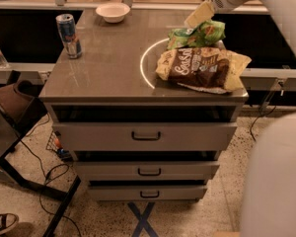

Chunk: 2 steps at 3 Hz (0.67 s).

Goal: Move green rice chip bag near redbull can

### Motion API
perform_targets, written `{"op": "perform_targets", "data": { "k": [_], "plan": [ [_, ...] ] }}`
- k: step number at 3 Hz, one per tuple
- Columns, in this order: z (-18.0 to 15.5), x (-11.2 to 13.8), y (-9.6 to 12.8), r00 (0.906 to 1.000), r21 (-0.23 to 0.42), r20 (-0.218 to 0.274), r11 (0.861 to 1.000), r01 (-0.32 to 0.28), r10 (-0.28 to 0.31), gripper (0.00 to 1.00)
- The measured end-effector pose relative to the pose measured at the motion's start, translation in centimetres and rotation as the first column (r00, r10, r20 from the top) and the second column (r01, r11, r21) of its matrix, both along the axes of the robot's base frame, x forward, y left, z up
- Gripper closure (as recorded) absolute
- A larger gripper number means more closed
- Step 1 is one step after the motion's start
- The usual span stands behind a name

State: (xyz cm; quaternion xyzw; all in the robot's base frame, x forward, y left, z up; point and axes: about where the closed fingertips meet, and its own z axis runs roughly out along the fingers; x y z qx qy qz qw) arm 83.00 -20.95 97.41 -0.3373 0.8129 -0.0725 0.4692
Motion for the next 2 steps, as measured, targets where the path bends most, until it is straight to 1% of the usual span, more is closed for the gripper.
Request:
{"op": "perform_targets", "data": {
  "k": [1, 2],
  "plan": [
    [-2.7, 1.8, -1.1, 0.9975, -0.005, -0.070, 1.000, 0.010, -0.011, 0.00],
    [-5.6, 2.9, -2.9, 0.9895, -0.023, -0.139, 0.999, 0.035, -0.038, 0.00]
  ]
}}
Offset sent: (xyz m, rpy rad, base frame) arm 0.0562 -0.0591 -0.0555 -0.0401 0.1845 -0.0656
